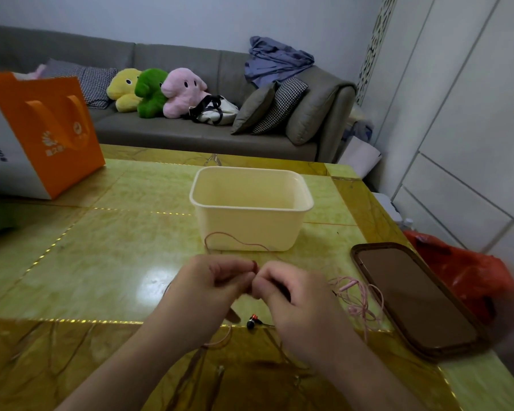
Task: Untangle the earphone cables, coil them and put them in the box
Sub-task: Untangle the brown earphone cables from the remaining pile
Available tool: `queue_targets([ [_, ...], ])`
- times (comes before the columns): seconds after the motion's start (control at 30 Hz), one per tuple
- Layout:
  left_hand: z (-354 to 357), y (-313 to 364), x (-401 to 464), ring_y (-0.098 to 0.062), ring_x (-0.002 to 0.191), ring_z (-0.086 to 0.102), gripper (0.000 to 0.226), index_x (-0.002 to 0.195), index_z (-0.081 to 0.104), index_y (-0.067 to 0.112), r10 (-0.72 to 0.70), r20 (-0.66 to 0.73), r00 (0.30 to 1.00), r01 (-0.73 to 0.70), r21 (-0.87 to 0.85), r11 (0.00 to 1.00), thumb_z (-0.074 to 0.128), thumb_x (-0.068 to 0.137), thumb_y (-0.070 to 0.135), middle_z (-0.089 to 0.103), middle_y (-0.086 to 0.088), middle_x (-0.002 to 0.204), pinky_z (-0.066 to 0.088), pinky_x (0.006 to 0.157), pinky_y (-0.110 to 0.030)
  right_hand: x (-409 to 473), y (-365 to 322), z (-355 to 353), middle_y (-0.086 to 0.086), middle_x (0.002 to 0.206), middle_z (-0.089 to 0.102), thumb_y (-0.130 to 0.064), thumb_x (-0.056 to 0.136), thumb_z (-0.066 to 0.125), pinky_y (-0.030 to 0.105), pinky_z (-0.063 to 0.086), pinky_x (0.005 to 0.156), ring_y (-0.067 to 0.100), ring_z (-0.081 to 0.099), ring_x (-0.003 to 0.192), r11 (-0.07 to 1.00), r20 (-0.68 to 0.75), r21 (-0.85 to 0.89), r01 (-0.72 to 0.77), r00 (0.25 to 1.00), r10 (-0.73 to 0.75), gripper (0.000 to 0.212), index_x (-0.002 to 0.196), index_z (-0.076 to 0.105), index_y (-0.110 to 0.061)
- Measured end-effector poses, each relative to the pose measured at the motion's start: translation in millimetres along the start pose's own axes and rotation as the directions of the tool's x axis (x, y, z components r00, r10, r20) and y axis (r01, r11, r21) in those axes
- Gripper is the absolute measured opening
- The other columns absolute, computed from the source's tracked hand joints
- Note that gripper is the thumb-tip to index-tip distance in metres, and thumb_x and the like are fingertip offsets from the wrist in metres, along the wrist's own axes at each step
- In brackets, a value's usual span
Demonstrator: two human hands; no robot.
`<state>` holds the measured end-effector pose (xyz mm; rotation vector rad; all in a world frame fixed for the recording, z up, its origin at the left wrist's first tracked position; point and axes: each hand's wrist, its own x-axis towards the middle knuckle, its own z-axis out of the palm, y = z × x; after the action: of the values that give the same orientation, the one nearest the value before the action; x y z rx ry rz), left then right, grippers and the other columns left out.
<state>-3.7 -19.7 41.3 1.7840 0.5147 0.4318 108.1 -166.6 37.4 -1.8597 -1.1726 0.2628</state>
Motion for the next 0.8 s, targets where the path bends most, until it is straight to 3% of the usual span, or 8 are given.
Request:
queue_targets([
  [0.13,-1.7,6.4,-1.0,-0.02,0.077,0.074,0.025,0.1,0.08,0.008,-0.061,0.192,0.979,0.081,-0.094,0.992,0.056,0.105,0.003,0.078,-0.011,0.083,0.054,0.057,-0.032,1.7,1.4,-7.0,-0.014,0.054,0.057,-0.017,0.103,0.067,0.016,0.031,0.048,0.004,0.047,0.047,0.997,-0.102,0.079,-0.021,0.994,0.029,0.028,0.075,0.065,-0.019],
  [0.27,-5.1,8.3,-1.2,-0.022,0.074,0.071,0.021,0.096,0.08,0.002,-0.125,0.292,0.948,0.203,-0.257,0.945,0.061,0.102,0.009,0.076,-0.018,0.085,0.052,0.056,-0.028,2.3,-0.3,-7.3,-0.012,0.06,0.064,-0.018,0.103,0.067,0.012,0.033,0.05,0.002,0.052,0.049,0.995,-0.123,0.088,-0.04,0.991,0.051,0.029,0.075,0.064,-0.019],
  [0.4,-5.1,9.1,-3.6,-0.022,0.074,0.074,0.018,0.097,0.081,-0.002,-0.108,0.32,0.941,0.258,-0.473,0.843,0.073,0.09,0.012,0.076,-0.023,0.091,0.052,0.051,-0.025,6.0,1.4,-5.4,-0.007,0.065,0.063,-0.023,0.106,0.062,0.021,0.039,0.055,0.0,0.051,0.059,0.987,-0.105,0.14,-0.076,0.99,0.091,0.03,0.076,0.062,-0.021],
  [0.5,-3.7,10.2,-3.6,-0.022,0.079,0.076,0.019,0.098,0.082,-0.001,-0.086,0.241,0.967,0.221,-0.616,0.756,0.083,0.08,0.004,0.077,-0.025,0.097,0.053,0.047,-0.025,6.8,6.8,0.4,-0.002,0.073,0.063,-0.036,0.107,0.06,0.04,0.047,0.066,0.01,0.056,0.07,0.987,-0.047,0.135,-0.084,0.995,0.091,0.028,0.083,0.063,-0.02],
  [0.57,-1.7,12.2,-2.1,-0.021,0.079,0.076,0.023,0.099,0.083,0.001,-0.096,0.146,0.985,0.17,-0.672,0.721,0.078,0.077,0.008,0.078,-0.023,0.101,0.053,0.046,-0.024,5.0,6.4,4.8,-0.005,0.078,0.065,-0.047,0.105,0.055,0.044,0.05,0.068,0.011,0.06,0.073,0.991,0.006,0.107,-0.074,0.997,0.073,0.031,0.089,0.066,-0.023],
  [0.67,0.9,12.5,1.2,-0.023,0.092,0.079,0.026,0.104,0.081,0.0,-0.107,0.024,0.994,0.093,-0.707,0.701,0.069,0.082,0.007,0.079,-0.021,0.108,0.057,0.05,-0.025,1.8,5.7,8.8,-0.009,0.066,0.058,-0.029,0.108,0.056,0.029,0.04,0.057,0.004,0.051,0.061,0.99,0.065,0.102,-0.1,0.994,0.094,0.025,0.084,0.062,-0.025],
  [0.8,0.0,6.7,2.5,-0.025,0.106,0.078,0.029,0.116,0.076,0.002,-0.098,-0.094,0.991,0.02,-0.61,0.792,0.069,0.088,0.008,0.08,-0.016,0.111,0.06,0.056,-0.026,-0.1,0.1,8.2,0.01,0.072,0.062,-0.028,0.107,0.059,0.042,0.041,0.058,0.007,0.048,0.059,0.991,0.12,0.081,-0.108,0.988,0.098,0.024,0.084,0.063,-0.02],
])
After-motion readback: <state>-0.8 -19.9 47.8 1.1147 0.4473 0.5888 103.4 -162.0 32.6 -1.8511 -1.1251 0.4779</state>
